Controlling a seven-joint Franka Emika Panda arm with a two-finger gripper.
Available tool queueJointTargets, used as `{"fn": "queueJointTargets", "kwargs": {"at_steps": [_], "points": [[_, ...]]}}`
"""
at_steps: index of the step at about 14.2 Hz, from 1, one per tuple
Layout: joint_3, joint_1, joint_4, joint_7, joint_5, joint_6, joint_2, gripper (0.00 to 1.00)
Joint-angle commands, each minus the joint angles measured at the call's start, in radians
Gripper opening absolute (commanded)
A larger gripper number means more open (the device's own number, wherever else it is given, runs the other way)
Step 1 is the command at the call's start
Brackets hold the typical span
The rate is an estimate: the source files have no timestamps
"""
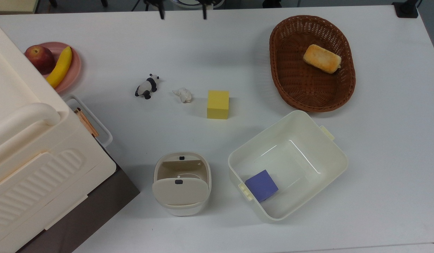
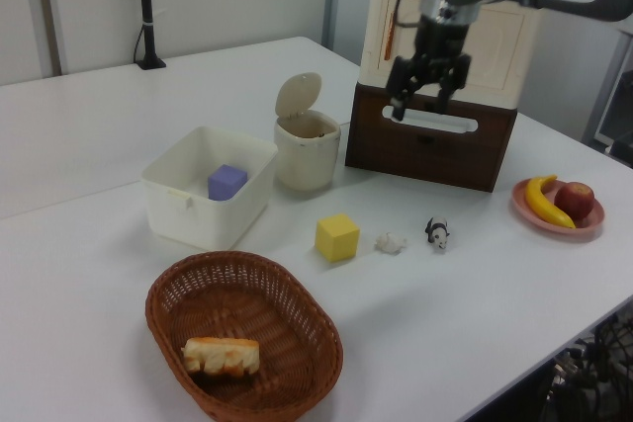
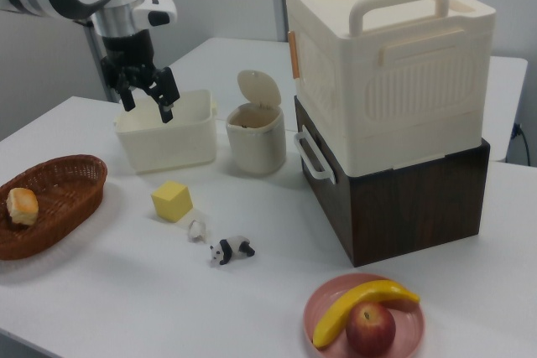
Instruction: Open the trash can
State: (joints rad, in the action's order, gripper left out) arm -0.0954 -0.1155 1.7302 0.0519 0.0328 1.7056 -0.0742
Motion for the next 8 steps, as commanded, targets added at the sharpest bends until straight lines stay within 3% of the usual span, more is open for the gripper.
{"fn": "queueJointTargets", "kwargs": {"at_steps": [1,3,8], "points": [[0.022,0.092,-0.053,0.031,-0.008,-0.076,-0.018,1.00],[0.028,0.123,-0.084,0.025,-0.008,-0.092,-0.018,1.00],[0.023,0.119,-0.084,0.022,-0.008,-0.087,-0.016,1.00]]}}
